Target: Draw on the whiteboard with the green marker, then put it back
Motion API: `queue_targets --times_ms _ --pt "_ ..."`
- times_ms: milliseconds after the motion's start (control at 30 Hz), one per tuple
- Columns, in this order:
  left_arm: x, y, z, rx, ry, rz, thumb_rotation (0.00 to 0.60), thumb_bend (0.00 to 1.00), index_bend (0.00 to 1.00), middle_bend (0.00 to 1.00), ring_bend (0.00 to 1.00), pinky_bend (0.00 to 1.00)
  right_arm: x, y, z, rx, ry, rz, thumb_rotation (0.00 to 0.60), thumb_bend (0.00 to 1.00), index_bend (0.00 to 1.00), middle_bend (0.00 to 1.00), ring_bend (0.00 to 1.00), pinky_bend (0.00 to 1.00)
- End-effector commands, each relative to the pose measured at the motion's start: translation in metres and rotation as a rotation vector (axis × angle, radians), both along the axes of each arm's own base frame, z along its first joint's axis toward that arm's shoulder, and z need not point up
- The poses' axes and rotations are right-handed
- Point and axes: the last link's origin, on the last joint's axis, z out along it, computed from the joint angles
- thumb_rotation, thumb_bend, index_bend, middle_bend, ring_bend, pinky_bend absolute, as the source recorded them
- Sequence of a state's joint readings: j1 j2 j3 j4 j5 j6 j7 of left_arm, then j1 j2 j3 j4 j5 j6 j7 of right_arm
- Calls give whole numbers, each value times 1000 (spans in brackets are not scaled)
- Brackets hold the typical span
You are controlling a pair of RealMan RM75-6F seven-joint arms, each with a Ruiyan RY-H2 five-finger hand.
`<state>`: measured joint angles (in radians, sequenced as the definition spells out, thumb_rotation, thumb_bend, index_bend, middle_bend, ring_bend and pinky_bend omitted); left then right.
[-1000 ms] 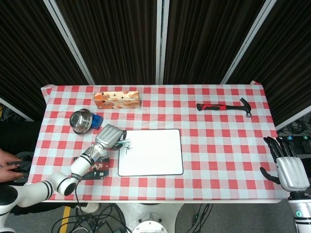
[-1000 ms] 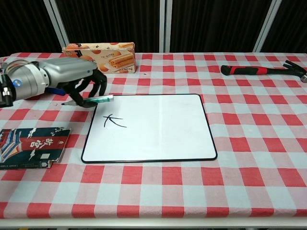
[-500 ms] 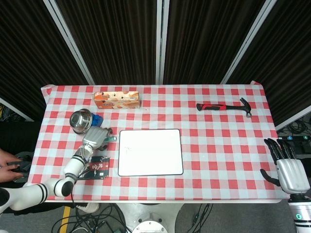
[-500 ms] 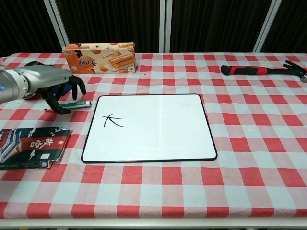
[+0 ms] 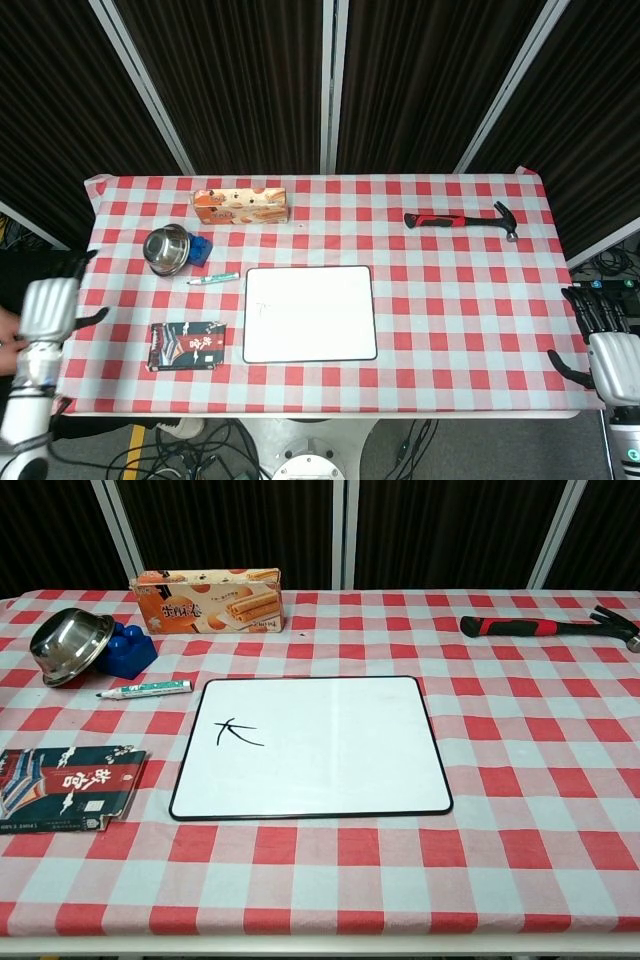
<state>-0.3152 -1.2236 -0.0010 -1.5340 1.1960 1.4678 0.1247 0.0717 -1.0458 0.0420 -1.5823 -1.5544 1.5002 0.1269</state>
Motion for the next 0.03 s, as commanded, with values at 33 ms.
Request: queue_targets --times_ms 33 --pt "-33 -66 34 56 20 74 600 131 135 183 195 246 5 -2 -2 2 -7 27 600 179 0 68 0 0"
